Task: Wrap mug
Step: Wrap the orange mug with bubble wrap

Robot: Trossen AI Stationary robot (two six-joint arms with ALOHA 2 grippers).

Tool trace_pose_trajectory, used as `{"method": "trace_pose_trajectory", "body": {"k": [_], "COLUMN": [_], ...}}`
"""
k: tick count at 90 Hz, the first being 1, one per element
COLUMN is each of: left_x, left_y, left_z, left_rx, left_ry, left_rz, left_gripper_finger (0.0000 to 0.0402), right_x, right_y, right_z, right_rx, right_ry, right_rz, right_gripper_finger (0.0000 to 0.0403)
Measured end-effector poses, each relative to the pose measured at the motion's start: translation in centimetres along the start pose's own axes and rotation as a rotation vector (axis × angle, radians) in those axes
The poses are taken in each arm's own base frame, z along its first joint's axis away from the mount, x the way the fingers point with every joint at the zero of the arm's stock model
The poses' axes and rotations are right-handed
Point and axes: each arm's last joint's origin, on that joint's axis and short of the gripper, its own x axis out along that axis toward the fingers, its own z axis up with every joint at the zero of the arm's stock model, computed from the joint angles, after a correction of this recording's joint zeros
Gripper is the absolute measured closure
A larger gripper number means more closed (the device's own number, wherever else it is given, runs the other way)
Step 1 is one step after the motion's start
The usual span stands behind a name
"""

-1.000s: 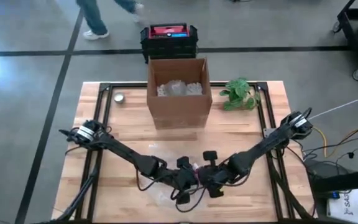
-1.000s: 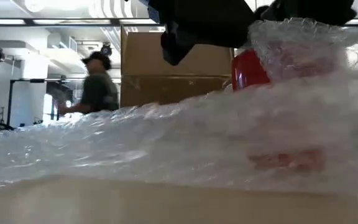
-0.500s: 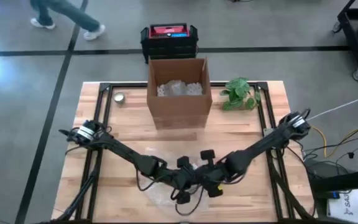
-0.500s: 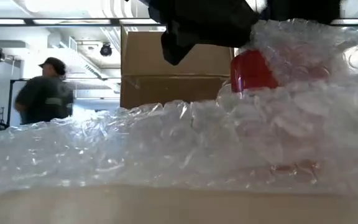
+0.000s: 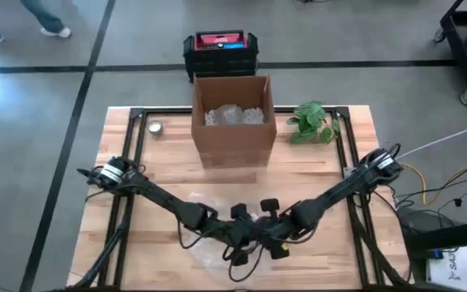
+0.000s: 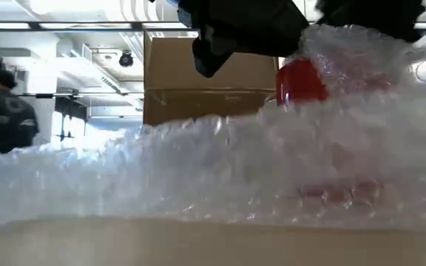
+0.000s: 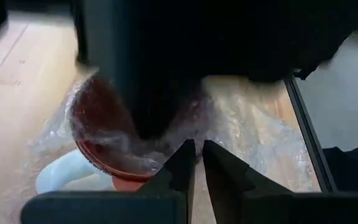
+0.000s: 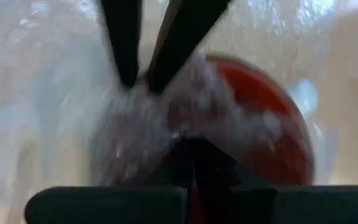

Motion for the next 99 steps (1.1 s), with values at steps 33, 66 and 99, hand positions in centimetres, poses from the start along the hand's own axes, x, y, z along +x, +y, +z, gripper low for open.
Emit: {"method": "trace_pose_trajectory", "body": {"k": [33,66,99], "left_x": [0.0,0.0,0.0], "left_y": [0.0,0.0,0.0], "left_z": [0.1,0.0,0.0], "left_rx": [0.001,0.001,0.000], "left_ry": [-0.008,0.003,-0.002], "left_rz": [0.005,0.001,0.002], "left_gripper_finger": [0.0381,0.0381,0.0381], "right_x": [-2.8,-5.2,0.6], "right_y": [-0.2,0.1,-0.5], "right_z": [0.9,1.0,0.2], "right_rx": [-0.033,-0.020,-0.026], "right_ry": [-0.030,-0.098,0.018], "right_rz": [0.035,0.142,0.087], "right_gripper_finger": [0.0403,0.0403,0.0403]}}
